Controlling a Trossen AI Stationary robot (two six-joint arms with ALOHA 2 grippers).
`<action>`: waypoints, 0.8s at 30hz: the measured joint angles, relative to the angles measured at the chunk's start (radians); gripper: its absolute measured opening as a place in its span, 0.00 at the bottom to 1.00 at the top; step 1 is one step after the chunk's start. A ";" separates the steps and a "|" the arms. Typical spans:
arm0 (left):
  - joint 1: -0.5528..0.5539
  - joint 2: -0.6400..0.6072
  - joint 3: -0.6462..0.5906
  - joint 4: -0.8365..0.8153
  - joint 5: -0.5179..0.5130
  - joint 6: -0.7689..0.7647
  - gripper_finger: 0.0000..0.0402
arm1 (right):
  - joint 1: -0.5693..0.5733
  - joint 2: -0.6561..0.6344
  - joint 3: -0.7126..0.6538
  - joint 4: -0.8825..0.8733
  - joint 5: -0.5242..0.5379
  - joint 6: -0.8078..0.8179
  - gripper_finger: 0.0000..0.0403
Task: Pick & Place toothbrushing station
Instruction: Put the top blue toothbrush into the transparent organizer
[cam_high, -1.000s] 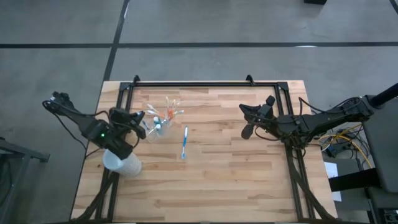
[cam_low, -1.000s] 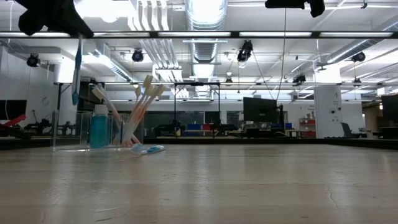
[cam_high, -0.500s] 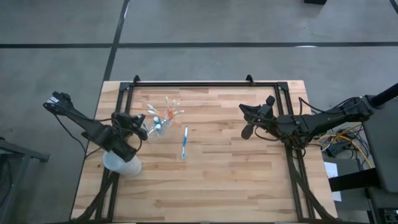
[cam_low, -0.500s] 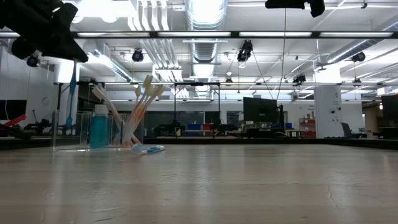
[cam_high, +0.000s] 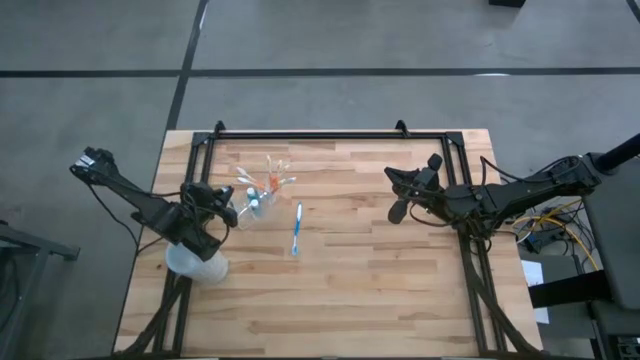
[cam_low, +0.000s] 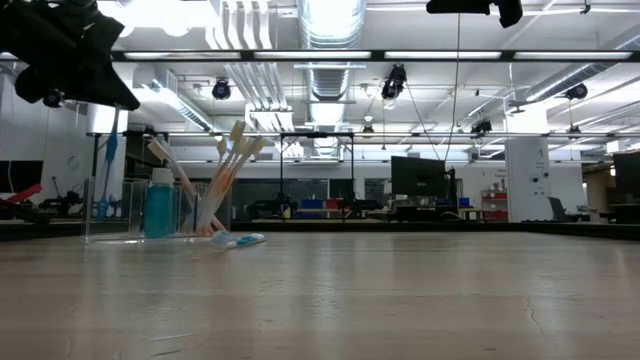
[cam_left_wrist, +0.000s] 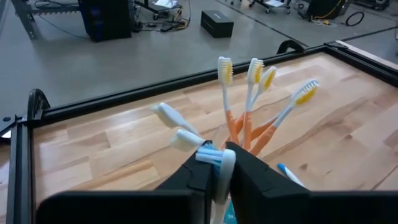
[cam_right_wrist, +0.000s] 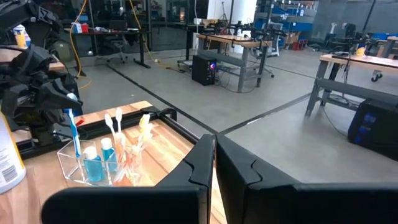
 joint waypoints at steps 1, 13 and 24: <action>0.000 0.000 0.000 0.001 0.000 0.000 0.10 | 0.000 0.000 0.000 0.000 0.000 0.000 0.03; 0.000 0.000 0.000 0.063 0.000 0.019 0.10 | 0.000 0.000 0.000 0.000 0.000 0.000 0.03; 0.000 0.003 0.000 0.075 0.029 0.079 0.11 | 0.000 0.000 0.000 0.000 0.000 0.001 0.03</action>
